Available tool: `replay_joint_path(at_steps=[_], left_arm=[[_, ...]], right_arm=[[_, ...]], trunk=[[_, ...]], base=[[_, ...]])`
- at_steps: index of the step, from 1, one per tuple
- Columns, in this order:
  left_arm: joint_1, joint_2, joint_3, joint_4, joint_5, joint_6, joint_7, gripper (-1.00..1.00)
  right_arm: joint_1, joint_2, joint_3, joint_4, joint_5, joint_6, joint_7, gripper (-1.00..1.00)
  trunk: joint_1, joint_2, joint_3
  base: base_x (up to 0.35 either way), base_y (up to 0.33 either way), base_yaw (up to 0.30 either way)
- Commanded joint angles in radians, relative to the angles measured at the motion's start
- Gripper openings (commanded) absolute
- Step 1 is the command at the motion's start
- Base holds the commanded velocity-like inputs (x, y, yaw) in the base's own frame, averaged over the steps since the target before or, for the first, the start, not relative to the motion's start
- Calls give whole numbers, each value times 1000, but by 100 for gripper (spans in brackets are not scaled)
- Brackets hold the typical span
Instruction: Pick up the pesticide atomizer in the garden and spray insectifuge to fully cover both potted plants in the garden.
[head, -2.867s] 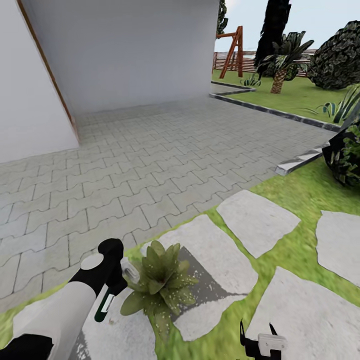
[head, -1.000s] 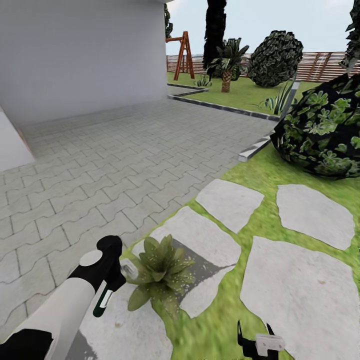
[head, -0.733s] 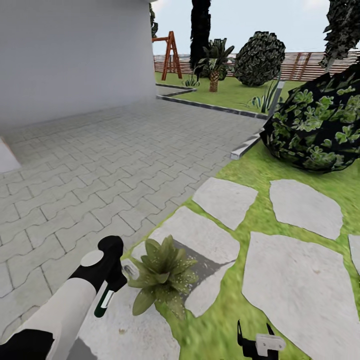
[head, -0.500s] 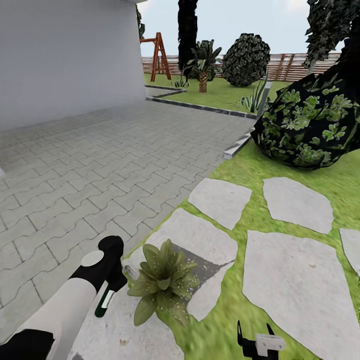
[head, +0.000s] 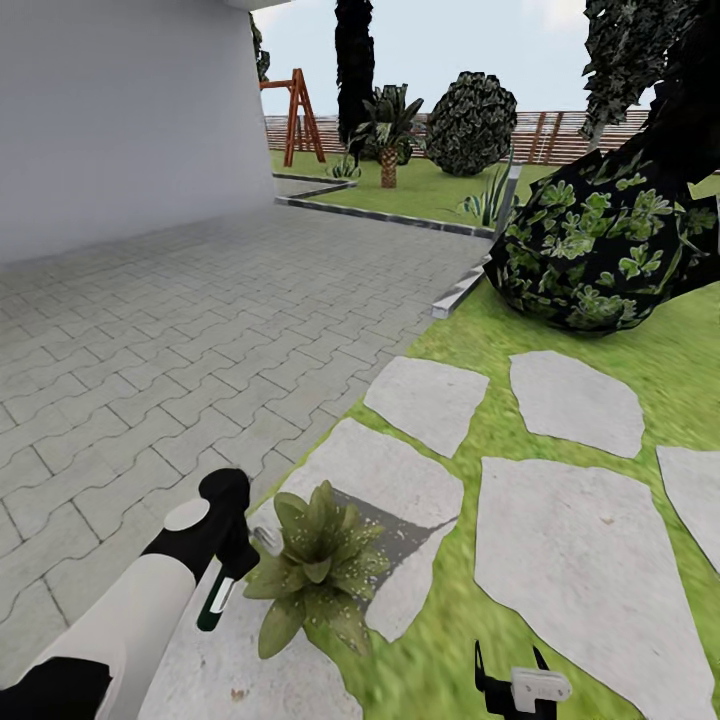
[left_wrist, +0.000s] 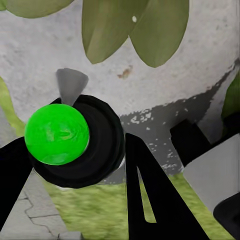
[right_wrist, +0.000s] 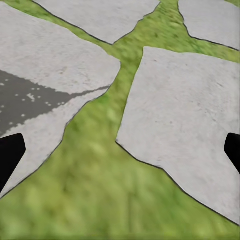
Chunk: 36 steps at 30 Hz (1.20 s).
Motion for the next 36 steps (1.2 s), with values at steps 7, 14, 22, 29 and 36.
replay_joint_path(at_steps=[7,14,22,29,36], left_arm=[[31,12,-1,9,-10,7,-7,-100],[35,9,-3,10,-12,8,1,-100],[69,20,-6,14,-16,8,20,-100],[95,37,2,7,-14,8,28,-100],[87,65,4,-2,-13,10,28,-100]], right_arm=[[-1,0,8,1,-2,-1,-7,100],[-1,0,8,1,-2,-1,-7,100],[-1,0,8,1,-2,0,-7,100],[-1,0,8,1,-2,0,-7,100],[-1,0,8,1,-2,0,-7,100]], trunk=[[0,0,-1],[0,0,-1],[0,0,-1],[0,0,-1],[0,0,-1]], base=[[0,0,0],[-230,0,0],[-66,0,0],[0,0,0],[0,0,0]])
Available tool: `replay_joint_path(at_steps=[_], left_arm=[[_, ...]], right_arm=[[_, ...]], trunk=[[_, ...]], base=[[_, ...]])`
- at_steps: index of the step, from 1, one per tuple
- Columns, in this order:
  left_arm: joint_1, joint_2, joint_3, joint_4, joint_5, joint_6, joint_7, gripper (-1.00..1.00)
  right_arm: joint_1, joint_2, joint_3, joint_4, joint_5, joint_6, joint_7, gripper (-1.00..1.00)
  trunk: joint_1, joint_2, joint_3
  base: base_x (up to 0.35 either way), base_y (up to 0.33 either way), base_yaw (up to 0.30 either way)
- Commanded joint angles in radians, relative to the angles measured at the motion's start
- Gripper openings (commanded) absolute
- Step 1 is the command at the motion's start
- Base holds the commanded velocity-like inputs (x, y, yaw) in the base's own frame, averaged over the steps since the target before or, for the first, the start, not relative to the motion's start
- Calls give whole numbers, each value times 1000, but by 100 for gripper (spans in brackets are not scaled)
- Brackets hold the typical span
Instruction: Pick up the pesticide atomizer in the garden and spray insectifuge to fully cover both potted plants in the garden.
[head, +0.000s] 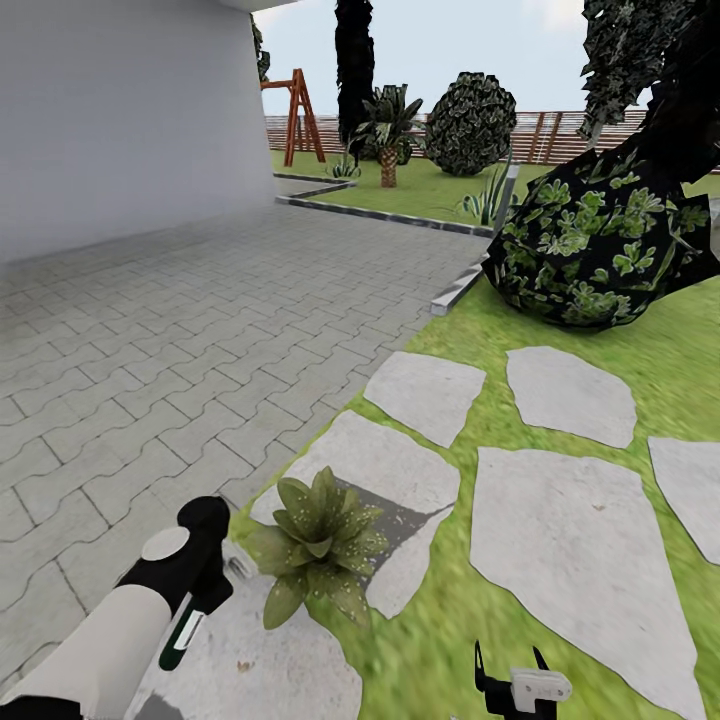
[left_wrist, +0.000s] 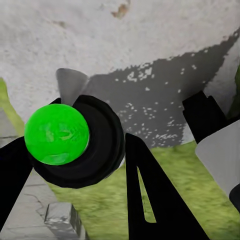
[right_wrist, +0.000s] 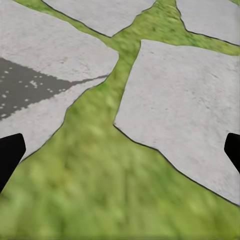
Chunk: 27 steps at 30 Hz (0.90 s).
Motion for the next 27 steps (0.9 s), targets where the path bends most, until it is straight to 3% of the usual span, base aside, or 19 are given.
replay_joint_path(at_steps=[1,7,11,27], left_arm=[[2,1,-4,0,-7,9,-11,-100],[20,2,-8,12,-7,9,-8,-100],[47,1,-6,13,2,9,27,-100],[50,-13,-1,21,7,12,38,-100]], right_arm=[[-1,0,8,1,-2,-2,-7,100],[-1,0,8,1,-2,-2,-7,100],[-1,-1,9,1,0,-2,-7,100],[-1,-1,10,1,1,-3,-7,100]], trunk=[[0,0,-1],[0,0,-1],[0,0,-1],[0,0,-1]], base=[[0,0,0],[0,0,0],[0,0,0],[0,42,-19]])
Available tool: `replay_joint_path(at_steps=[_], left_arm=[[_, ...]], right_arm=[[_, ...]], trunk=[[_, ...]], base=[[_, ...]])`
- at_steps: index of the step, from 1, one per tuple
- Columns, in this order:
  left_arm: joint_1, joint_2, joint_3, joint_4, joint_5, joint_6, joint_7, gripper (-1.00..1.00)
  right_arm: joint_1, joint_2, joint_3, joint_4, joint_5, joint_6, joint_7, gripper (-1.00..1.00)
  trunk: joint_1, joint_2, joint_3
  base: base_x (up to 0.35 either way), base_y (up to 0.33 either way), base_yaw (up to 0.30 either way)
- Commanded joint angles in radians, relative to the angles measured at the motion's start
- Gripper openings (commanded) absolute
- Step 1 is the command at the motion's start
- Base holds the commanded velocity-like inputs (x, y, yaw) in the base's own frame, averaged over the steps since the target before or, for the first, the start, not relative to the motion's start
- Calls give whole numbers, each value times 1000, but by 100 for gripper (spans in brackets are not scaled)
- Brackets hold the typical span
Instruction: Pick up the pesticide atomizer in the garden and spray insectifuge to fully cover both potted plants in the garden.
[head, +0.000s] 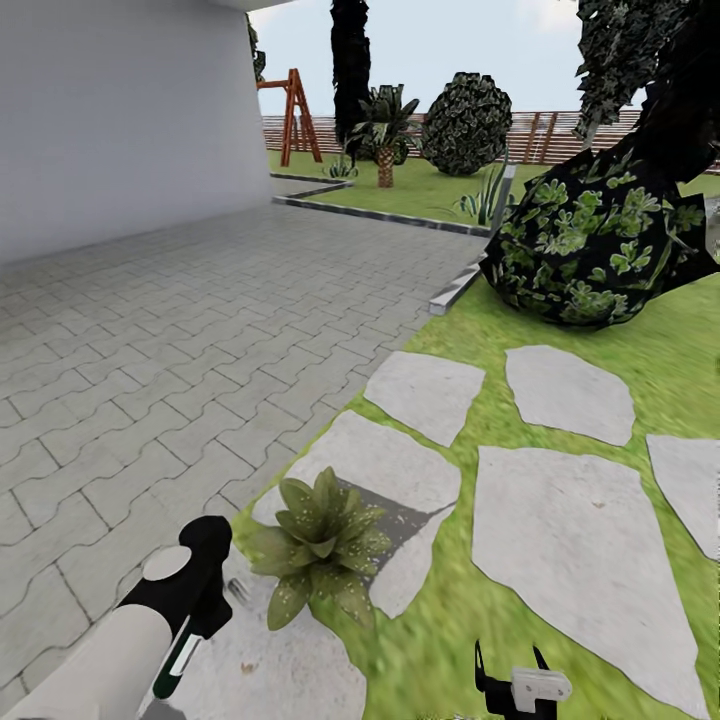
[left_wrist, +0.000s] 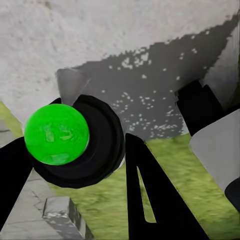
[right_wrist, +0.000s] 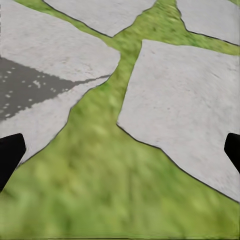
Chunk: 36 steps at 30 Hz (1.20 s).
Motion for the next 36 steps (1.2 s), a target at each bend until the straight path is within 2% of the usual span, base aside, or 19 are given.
replay_joint_path(at_steps=[1,6,19,27,30,36], left_arm=[[0,1,-4,-2,-6,8,-10,-100],[0,1,0,-12,-6,8,-10,-100],[0,1,0,-17,-6,8,-10,-100],[-1,-1,-6,-25,-6,10,-10,-100],[-2,-1,-6,-60,-6,10,-10,-100],[-2,-1,-5,-66,-6,11,-10,-100]], right_arm=[[-1,0,8,1,-2,-2,-8,100],[-1,0,8,1,-2,-2,-8,100],[-1,0,8,1,-2,-2,-8,100],[-1,2,8,1,-2,-2,-8,100],[-1,2,8,1,-2,-1,-8,100],[-1,2,9,1,-2,-2,-8,100]], trunk=[[0,0,-1],[0,0,-1],[0,0,-1],[0,0,-1],[0,0,-1],[0,0,-1]], base=[[0,278,-231],[-45,284,-295],[-274,117,-300],[-6,316,-119],[130,330,-3],[212,284,-4]])
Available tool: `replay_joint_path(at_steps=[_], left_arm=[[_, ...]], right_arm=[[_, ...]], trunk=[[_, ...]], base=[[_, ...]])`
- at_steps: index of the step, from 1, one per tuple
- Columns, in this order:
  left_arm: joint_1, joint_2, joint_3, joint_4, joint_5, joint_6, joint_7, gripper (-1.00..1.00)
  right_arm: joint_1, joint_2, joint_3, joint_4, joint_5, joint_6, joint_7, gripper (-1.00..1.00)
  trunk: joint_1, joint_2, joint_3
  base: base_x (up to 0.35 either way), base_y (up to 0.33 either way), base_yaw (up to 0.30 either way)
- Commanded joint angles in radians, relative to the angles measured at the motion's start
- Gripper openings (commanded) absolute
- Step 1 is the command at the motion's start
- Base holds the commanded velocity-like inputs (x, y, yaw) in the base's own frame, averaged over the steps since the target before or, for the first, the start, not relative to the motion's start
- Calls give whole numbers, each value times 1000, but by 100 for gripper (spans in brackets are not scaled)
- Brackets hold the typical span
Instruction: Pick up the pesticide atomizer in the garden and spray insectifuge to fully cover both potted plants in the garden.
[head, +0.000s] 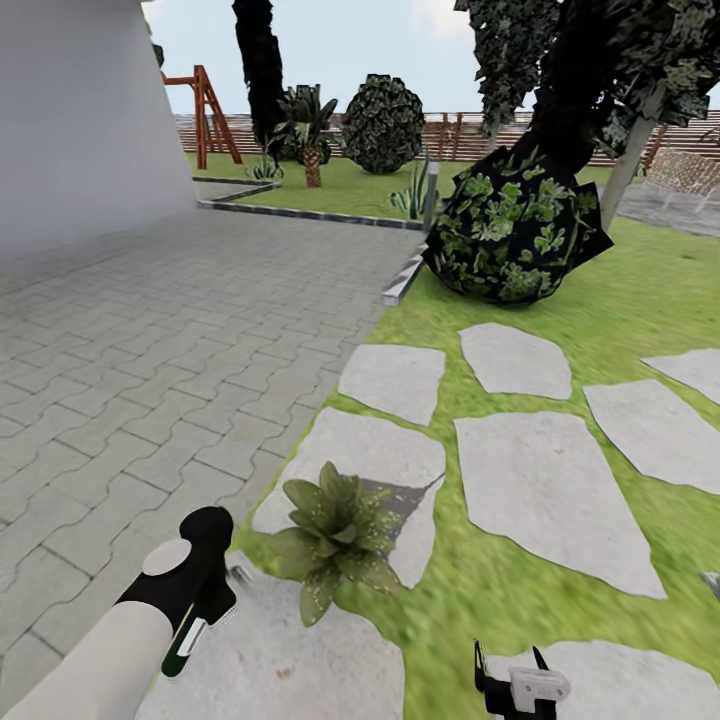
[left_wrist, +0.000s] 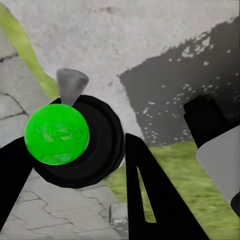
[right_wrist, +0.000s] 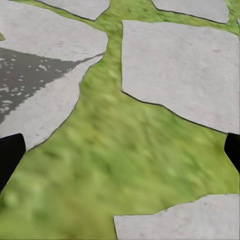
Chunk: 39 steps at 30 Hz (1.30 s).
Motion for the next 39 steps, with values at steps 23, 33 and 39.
replay_joint_path(at_steps=[23,33,39], left_arm=[[1,-3,-4,10,-6,7,-11,-100],[-5,-23,-9,-15,-7,7,-11,-100],[-5,-19,-4,-44,-5,5,-21,-100]], right_arm=[[-1,0,8,1,-2,-1,-8,100],[-1,0,8,1,-2,-1,-8,100],[-1,0,8,1,-2,-1,-8,100]], trunk=[[0,0,-1],[0,0,-1],[0,0,-1]], base=[[26,297,-253],[-17,46,-268],[0,0,-167]])
